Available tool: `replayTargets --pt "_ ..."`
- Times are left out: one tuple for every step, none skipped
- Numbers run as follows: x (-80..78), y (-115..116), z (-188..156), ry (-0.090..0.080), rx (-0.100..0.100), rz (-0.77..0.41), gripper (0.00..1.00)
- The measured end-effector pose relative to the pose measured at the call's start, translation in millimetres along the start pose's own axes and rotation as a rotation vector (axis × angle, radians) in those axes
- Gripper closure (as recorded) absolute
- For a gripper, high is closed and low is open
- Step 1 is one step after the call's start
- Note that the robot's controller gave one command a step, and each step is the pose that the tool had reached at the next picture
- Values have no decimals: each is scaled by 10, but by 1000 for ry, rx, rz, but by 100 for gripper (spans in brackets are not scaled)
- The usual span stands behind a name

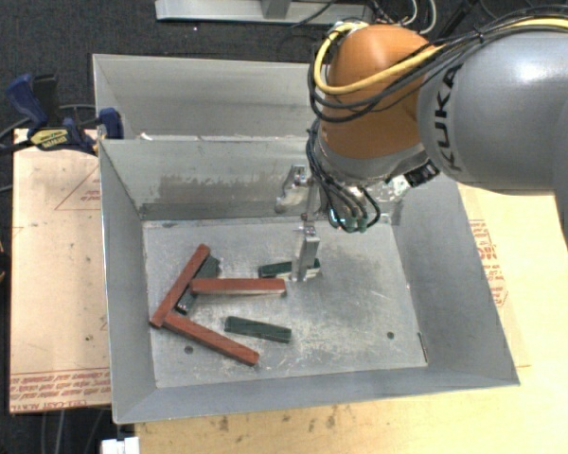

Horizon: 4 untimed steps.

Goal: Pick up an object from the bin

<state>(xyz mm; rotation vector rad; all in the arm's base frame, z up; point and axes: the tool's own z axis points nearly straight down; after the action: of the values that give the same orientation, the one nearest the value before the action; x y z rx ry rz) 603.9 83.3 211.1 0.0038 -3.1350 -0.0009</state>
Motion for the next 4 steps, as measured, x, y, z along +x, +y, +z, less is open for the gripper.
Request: replayTargets --pt "-14 -5 -52 -8 -1 2 0" --pt "-124 -337 521 -15 -1 -35 0" --pt "2 -787 617 -7 1 -37 0" --pt "-61 -448 919 -8 -1 -2 0"
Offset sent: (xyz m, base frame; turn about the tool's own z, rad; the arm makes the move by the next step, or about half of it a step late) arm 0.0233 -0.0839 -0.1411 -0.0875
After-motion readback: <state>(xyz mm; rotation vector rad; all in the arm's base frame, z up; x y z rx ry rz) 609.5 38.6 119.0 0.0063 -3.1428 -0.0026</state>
